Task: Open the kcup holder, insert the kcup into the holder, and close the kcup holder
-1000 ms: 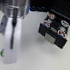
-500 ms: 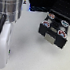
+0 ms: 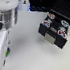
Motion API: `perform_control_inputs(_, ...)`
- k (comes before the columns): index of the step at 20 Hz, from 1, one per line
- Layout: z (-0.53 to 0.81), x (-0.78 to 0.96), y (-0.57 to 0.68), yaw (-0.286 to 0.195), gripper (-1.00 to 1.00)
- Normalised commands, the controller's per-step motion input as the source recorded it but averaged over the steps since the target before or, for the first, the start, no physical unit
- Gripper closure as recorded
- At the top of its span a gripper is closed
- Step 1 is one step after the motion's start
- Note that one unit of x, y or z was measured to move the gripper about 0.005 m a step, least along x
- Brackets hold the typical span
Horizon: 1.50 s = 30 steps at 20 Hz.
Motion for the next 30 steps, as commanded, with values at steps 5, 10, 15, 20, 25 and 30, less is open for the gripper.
perform_control_inputs(5, -0.2, -0.17, 0.0, 0.0, -1.0)
perform_control_inputs(10, -0.16, -0.09, -0.02, -0.02, -1.0)
perform_control_inputs(15, -0.11, 0.16, -0.15, -0.123, -1.0)
perform_control_inputs(20, -0.09, 0.17, -0.13, -0.121, -1.0)
perform_control_inputs(25, -0.05, 0.1, -0.05, -0.081, -1.0)
perform_control_inputs(30, -0.01, 0.05, -0.01, -0.05, 1.0)
